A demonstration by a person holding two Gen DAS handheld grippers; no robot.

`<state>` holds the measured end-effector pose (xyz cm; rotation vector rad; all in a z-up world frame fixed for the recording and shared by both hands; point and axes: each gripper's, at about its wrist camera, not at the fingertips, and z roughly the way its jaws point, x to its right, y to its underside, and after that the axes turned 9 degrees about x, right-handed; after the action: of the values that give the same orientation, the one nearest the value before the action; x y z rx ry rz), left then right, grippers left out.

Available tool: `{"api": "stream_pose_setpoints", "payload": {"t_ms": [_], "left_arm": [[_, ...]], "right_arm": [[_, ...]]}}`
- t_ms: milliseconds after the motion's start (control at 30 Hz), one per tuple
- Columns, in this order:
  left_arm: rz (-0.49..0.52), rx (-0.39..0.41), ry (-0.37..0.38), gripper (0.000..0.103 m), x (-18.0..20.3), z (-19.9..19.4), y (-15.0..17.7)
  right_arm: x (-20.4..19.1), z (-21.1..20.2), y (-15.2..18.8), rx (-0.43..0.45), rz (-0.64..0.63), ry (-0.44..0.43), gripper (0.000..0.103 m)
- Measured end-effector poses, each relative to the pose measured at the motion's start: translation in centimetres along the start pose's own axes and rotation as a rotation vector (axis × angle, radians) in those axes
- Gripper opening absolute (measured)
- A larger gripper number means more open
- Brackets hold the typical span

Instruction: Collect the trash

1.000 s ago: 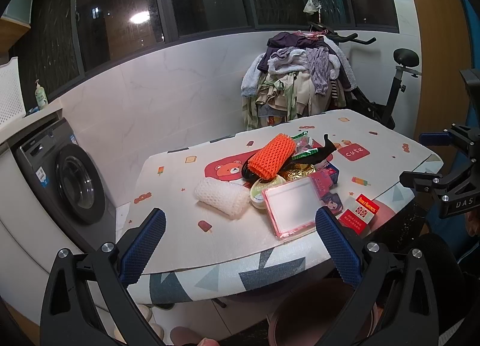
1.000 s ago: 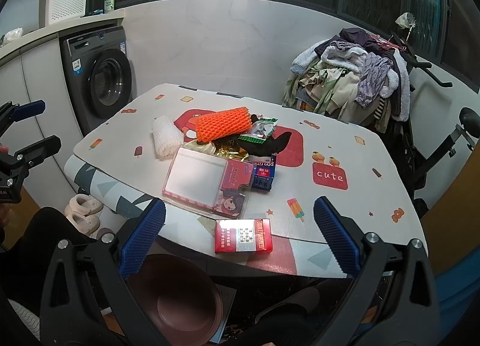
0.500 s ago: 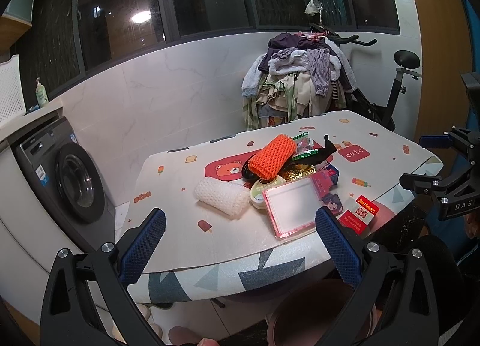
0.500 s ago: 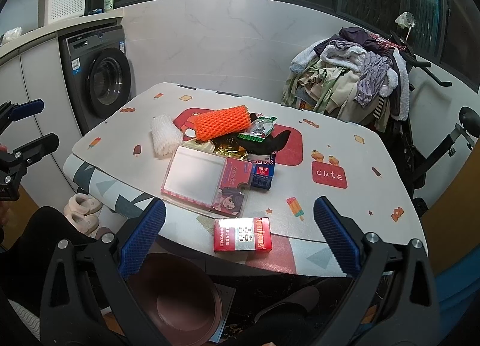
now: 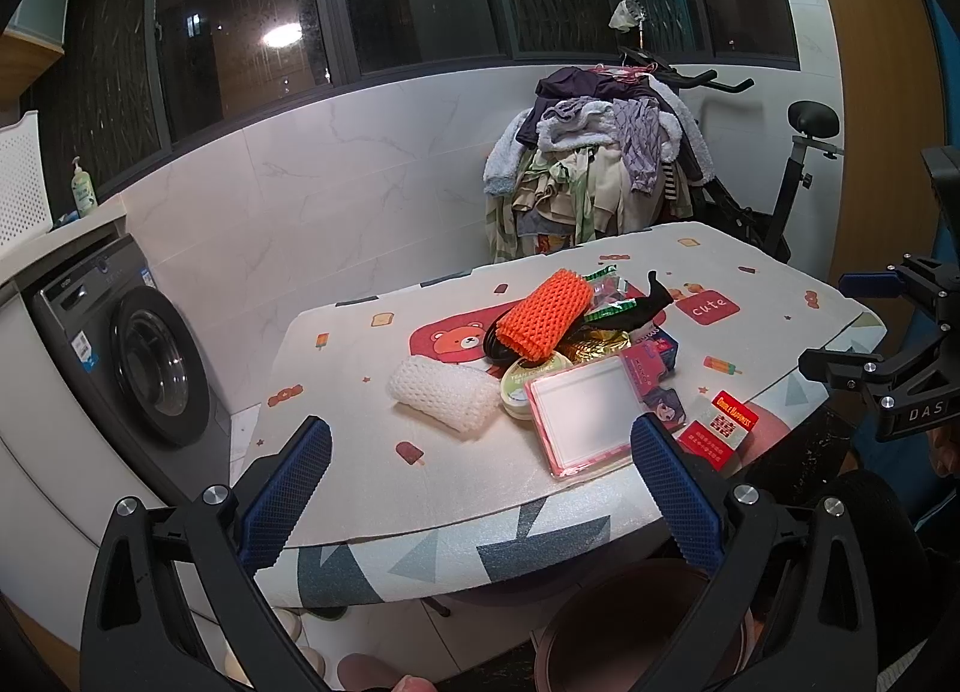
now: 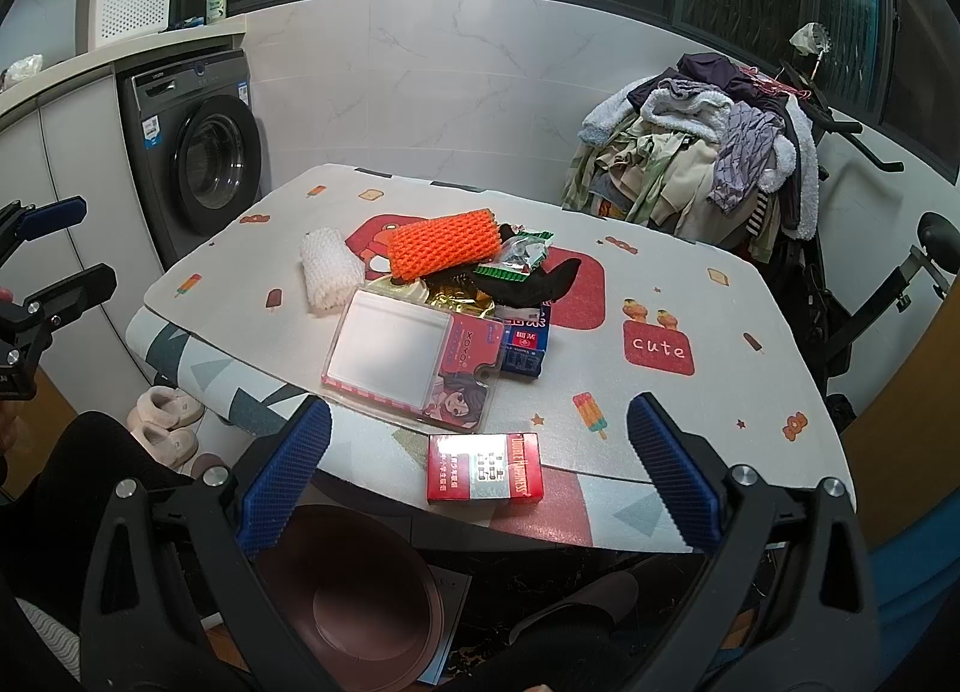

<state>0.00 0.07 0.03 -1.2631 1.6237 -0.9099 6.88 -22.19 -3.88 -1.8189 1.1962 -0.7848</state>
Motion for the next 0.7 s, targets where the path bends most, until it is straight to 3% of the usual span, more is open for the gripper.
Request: {"api": "stream_pose_setpoints", "payload": {"t_ms": [700], "left_arm": [[-0.002, 0.005, -0.002, 0.098, -0.37, 0.13, -0.05]], "right_arm": [[-0.04, 0.01, -0.07, -0.002, -0.002, 0.001, 0.097]]}}
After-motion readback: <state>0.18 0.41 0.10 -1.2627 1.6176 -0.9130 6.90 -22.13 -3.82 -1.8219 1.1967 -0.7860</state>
